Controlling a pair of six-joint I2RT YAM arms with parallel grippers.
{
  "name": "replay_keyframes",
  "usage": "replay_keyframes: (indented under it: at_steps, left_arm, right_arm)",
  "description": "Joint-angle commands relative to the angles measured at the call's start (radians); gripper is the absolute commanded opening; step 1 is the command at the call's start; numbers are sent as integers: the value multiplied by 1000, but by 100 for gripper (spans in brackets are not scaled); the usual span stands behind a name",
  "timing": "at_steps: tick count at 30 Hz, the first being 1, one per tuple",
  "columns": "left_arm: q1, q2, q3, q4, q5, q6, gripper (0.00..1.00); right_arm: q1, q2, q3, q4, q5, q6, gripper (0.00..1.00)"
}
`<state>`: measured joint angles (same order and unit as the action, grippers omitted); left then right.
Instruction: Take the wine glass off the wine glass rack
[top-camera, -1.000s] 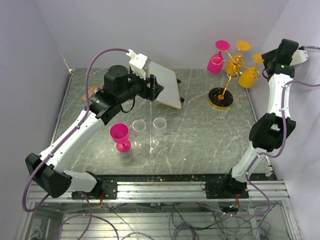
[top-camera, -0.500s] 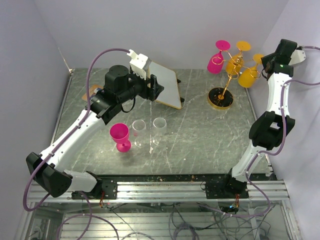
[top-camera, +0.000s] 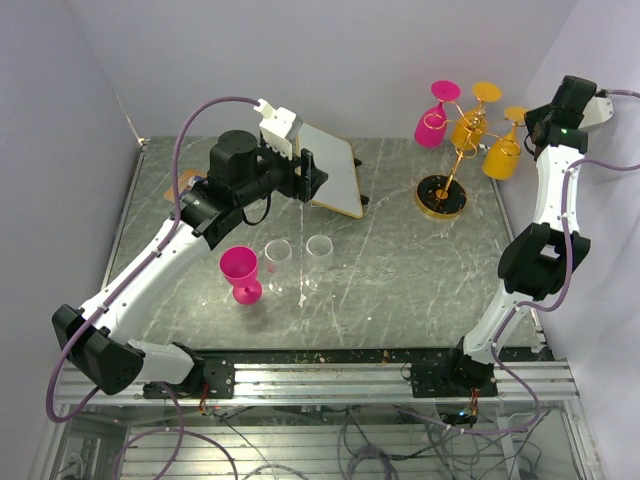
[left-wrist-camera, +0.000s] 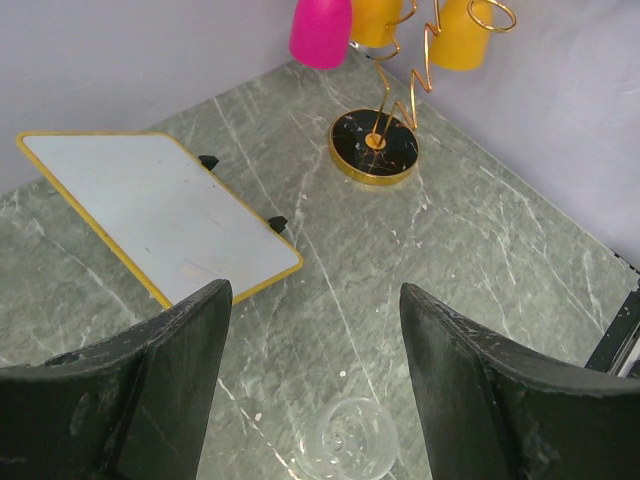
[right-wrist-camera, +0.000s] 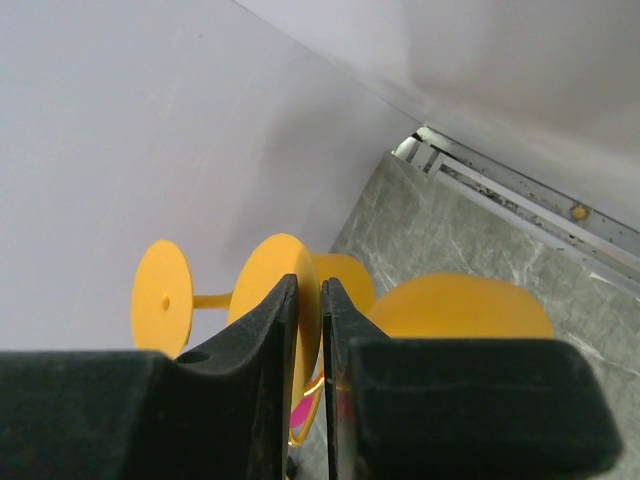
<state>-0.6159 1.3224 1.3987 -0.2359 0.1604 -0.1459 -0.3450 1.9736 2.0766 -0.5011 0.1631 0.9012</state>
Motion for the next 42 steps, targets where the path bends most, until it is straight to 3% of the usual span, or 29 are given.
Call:
replay_keyframes:
  at_steps: [1,18,32,42]
  left_arm:
    - [6,0,-4,37,-7,9,78]
    - [6,2,-4,37,-3,6,78]
    - [6,3,-4,37,-2,7,78]
    - [5,5,-3,38,3,5,78]
  right_arm:
    - [-9,-30,-18,-3,-5,9,0]
    - [-19,-158,-168,155,-120,115,0]
    - [-41,-132,-228,248,-308,232,0]
    - [-60,-230,-354,271,-313,294,0]
